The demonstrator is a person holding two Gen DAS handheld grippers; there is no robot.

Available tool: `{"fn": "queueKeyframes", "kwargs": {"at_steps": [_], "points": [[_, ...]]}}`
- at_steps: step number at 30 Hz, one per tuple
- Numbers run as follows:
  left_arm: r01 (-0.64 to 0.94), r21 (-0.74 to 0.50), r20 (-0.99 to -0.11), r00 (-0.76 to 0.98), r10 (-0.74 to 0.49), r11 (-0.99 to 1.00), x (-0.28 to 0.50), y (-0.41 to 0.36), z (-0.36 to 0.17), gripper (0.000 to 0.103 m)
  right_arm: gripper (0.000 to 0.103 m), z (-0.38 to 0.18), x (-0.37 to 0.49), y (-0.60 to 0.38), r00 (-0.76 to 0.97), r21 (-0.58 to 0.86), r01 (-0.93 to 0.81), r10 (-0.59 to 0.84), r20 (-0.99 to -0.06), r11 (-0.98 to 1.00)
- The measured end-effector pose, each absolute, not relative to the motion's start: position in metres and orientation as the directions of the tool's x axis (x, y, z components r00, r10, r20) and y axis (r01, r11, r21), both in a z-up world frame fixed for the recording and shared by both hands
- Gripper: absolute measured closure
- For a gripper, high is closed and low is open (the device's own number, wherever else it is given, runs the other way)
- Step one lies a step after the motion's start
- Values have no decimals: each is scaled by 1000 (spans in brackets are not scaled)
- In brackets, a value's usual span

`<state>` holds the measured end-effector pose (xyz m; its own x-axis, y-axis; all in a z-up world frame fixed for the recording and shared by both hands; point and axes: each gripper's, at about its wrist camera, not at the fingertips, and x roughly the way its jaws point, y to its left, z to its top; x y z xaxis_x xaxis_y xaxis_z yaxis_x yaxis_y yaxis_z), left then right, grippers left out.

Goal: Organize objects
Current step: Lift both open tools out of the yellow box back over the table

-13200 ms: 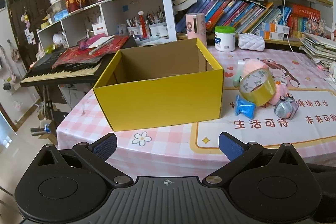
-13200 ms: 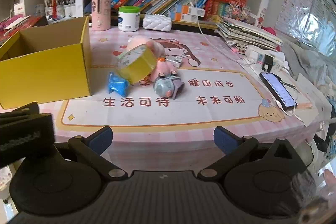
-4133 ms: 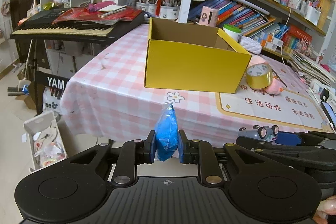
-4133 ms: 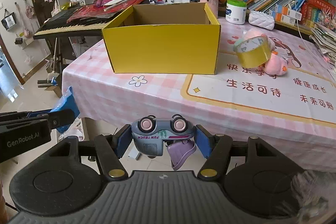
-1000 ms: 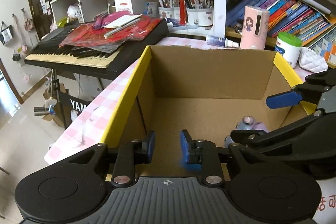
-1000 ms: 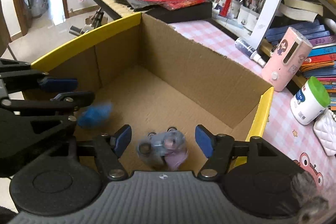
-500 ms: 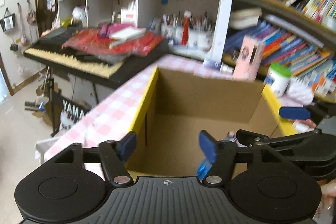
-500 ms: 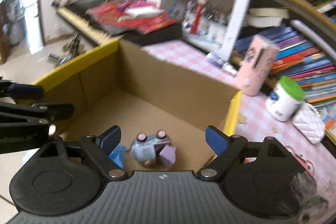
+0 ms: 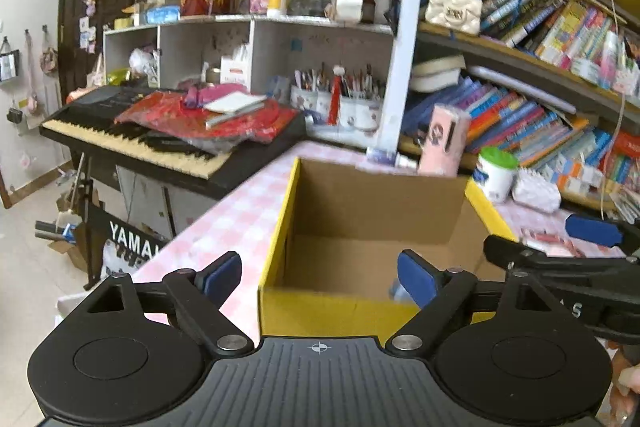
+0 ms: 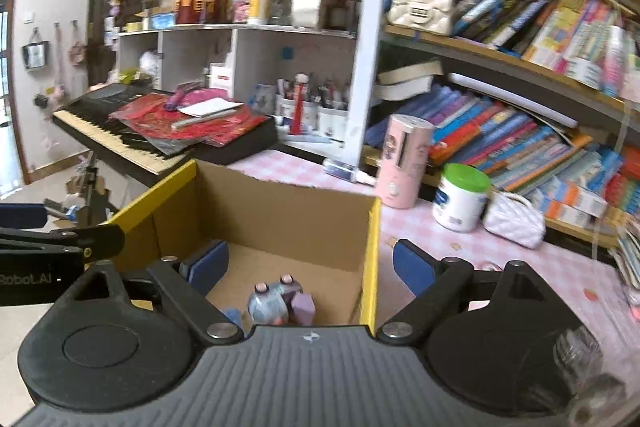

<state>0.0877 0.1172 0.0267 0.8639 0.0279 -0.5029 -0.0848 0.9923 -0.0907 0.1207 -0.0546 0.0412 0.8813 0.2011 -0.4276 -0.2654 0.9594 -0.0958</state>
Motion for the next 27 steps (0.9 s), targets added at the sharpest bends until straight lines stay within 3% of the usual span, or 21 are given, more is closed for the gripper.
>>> {"fn": "queueKeyframes", "kwargs": {"at_steps": [27], "points": [[17,-28,-646,762,-31,999,11,117,-7,16,13,-1,10,-54,807,-56,-105,52,-588,993]]}}
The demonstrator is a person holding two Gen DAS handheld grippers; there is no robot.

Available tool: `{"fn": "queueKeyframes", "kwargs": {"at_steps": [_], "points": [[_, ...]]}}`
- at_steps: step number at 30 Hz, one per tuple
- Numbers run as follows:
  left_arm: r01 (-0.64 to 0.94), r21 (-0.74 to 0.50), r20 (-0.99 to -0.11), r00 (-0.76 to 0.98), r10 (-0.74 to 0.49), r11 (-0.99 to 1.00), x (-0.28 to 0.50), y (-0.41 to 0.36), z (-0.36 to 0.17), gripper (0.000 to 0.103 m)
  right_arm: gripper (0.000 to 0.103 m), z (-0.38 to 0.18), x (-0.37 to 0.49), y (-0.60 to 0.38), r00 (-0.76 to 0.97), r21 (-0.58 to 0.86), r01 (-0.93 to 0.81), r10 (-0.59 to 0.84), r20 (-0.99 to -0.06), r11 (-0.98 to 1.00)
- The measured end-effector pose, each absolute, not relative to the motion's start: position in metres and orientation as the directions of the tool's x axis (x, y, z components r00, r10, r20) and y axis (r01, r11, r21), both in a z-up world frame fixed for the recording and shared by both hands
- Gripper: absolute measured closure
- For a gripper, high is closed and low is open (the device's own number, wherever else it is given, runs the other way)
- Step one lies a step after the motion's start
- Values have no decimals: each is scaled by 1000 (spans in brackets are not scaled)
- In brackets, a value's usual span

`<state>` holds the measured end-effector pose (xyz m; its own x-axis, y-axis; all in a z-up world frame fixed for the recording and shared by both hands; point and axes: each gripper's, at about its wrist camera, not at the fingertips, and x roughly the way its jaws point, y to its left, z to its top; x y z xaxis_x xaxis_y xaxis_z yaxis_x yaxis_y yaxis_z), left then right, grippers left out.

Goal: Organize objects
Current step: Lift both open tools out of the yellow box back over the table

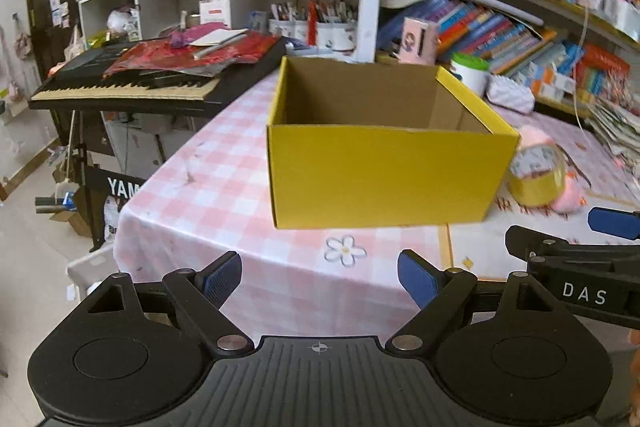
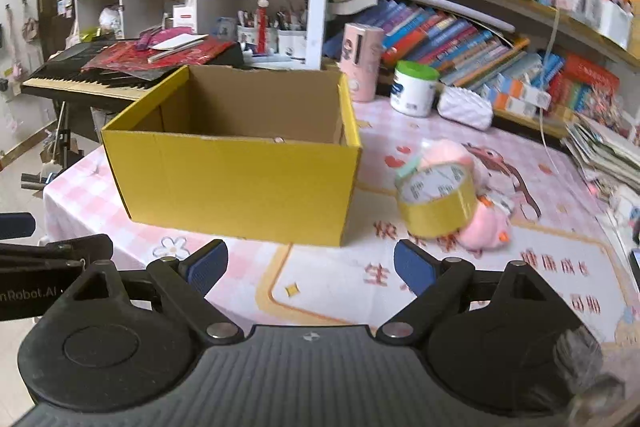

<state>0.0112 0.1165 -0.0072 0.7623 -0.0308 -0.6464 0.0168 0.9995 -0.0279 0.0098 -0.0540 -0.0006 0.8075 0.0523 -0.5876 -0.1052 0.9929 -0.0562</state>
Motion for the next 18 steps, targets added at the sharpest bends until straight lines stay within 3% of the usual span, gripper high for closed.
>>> {"fn": "queueKeyframes", "kwargs": {"at_steps": [18], "points": [[161,-18,-694,708,-128,987,-10,75,-21,16,10,-18,-36,-97,776,-24,39,-45,-629,999]]}}
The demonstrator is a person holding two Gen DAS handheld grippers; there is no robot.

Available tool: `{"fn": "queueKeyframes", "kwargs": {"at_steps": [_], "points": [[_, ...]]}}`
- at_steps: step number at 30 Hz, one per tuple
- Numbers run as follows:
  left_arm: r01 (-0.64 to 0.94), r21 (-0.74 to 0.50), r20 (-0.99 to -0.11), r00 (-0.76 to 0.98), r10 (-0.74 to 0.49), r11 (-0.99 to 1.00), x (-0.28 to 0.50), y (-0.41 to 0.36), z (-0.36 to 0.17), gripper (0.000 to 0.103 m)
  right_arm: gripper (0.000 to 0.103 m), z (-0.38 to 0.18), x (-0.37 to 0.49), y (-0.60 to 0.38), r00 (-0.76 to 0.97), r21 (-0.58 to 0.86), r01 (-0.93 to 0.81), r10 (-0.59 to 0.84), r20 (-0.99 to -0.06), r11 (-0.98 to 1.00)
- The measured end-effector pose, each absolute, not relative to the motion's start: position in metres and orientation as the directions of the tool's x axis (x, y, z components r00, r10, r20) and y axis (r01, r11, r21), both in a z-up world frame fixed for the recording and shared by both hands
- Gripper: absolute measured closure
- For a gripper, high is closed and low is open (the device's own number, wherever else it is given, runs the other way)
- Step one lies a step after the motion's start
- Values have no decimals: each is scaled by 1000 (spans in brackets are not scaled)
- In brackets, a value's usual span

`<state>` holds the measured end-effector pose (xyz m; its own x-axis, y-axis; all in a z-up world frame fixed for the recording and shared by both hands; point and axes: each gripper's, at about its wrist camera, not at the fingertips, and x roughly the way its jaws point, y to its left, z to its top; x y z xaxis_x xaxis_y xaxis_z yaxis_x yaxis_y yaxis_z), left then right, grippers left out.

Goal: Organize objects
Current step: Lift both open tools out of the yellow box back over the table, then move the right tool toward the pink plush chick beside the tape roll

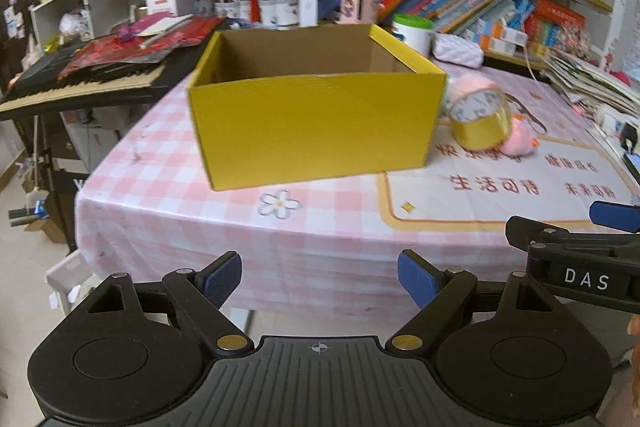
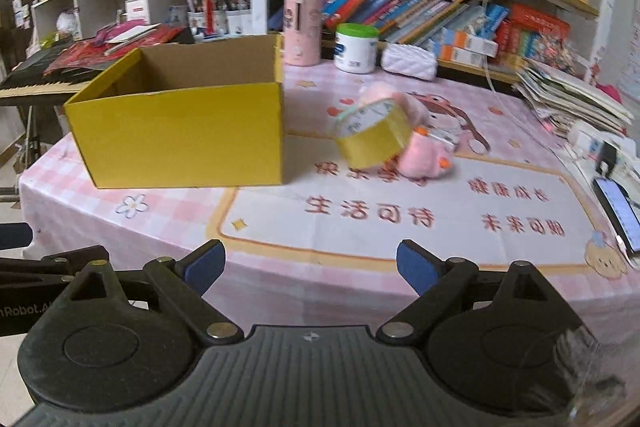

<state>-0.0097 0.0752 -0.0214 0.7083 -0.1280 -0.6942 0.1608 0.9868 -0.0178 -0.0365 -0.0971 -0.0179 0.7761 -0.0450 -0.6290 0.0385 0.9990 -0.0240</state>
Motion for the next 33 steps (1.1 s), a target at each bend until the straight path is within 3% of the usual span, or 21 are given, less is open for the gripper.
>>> {"fn": "queueKeyframes", "kwargs": {"at_steps": [21,33], "points": [[337,-6,-708,664,-242,942,23,-19,-25,16,9,-25,-37,-184,729,-18,240,-193,-657,971],[308,-2,-704,676,-220,952,62,-67,-22,16,9,-21,9,-234,729,-21,225,-183,-660,974]]}}
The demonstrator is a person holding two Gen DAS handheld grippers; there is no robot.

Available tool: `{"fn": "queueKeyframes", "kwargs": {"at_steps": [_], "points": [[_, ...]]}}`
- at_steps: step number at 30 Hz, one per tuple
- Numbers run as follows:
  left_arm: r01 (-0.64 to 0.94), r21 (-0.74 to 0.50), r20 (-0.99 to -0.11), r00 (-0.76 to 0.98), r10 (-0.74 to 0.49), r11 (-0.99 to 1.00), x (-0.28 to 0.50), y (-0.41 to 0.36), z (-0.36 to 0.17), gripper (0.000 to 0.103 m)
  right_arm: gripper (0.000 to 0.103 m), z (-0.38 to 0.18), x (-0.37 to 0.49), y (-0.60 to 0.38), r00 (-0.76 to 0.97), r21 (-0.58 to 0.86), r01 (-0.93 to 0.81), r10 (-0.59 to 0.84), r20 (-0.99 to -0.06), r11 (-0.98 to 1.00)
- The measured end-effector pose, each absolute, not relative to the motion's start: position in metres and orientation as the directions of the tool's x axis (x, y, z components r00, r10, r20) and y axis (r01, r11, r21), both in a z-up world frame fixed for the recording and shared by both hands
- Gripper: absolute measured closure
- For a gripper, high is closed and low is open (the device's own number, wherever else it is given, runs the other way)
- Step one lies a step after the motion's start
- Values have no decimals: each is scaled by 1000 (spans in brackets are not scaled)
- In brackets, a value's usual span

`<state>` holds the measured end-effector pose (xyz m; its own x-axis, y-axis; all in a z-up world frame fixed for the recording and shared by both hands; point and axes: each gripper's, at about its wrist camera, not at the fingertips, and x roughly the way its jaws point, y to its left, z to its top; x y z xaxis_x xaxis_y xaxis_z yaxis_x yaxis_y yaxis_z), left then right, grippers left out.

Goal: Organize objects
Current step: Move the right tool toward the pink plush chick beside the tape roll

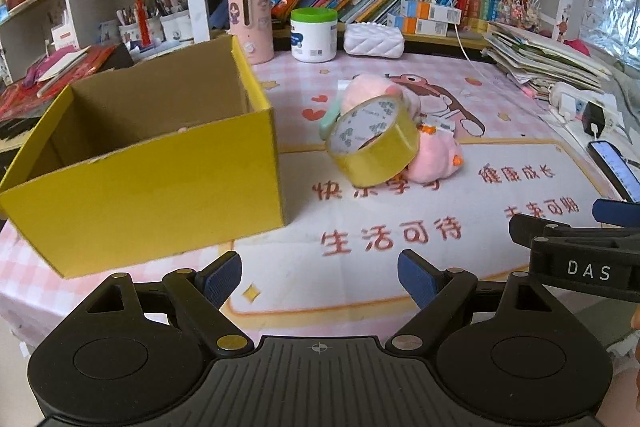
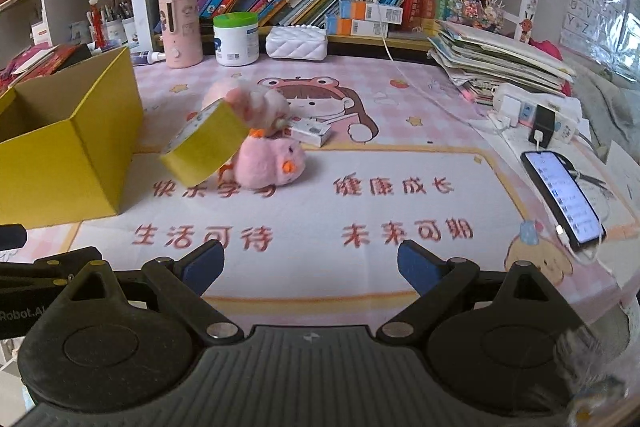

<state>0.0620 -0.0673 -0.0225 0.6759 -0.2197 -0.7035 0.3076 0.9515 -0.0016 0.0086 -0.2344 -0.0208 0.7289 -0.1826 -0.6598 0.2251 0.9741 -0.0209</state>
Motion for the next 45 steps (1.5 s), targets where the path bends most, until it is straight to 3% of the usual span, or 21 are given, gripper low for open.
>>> {"fn": "queueKeyframes", "kwargs": {"at_steps": [15,30,45], "points": [[251,6,-711,682,-172,968,88,-119,-26,16,9,-23,56,-300,731,-10,178,-139,-668,984],[127,36,-752,656,-57,991,93,-123,-35,16,4,-32,99,-298,745,52,-48,71,-663,997],[-25,58,-771,634,61,998,89,-97,-37,16,4,-72,173,-270,686,-54,-232,124,-717,971]]}}
